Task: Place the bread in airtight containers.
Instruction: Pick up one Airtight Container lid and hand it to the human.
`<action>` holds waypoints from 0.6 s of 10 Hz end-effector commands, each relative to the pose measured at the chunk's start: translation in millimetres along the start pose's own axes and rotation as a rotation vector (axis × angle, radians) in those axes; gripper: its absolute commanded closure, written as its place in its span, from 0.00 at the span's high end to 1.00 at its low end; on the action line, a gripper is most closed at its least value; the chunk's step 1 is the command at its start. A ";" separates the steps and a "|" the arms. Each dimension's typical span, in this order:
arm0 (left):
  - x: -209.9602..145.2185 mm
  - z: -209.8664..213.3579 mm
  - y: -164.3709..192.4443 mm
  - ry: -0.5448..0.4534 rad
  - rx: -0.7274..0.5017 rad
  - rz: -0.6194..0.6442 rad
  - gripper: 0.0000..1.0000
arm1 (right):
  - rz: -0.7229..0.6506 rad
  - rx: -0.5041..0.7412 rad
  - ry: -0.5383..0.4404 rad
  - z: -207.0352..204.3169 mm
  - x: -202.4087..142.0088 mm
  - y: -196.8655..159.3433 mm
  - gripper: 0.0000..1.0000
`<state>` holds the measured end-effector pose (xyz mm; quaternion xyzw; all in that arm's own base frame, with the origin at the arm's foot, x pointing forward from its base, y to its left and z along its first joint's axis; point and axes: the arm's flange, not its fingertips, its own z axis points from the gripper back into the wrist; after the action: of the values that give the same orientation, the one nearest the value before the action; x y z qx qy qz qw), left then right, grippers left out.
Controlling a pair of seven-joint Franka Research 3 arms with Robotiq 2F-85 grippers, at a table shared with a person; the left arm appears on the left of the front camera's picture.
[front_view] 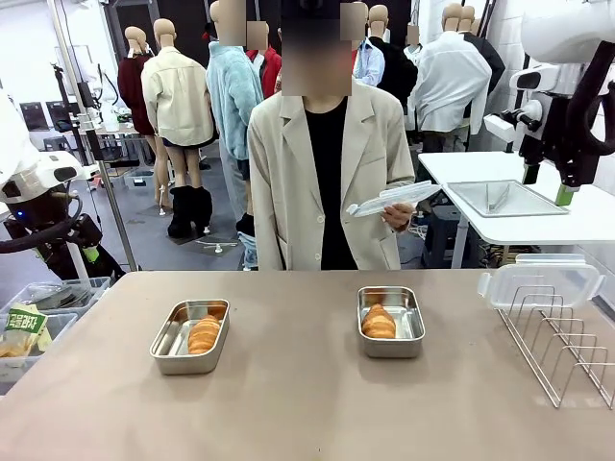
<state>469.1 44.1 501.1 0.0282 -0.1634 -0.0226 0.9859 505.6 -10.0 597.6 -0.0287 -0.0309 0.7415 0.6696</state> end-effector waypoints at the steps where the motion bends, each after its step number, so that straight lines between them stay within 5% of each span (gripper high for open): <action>1: -0.7 1.3 -0.2 -0.002 0.008 0.015 1.00 | 0.008 -0.003 0.010 2.0 2.0 5.9 1.00; 6: -0.7 1.3 -0.2 -0.002 0.008 0.015 1.00 | 0.000 0.000 0.000 0.0 0.0 0.0 1.00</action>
<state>469.1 44.1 501.1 0.0282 -0.1634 -0.0226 0.9859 505.1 -9.0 597.7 -0.0311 -0.0285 0.7415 0.6696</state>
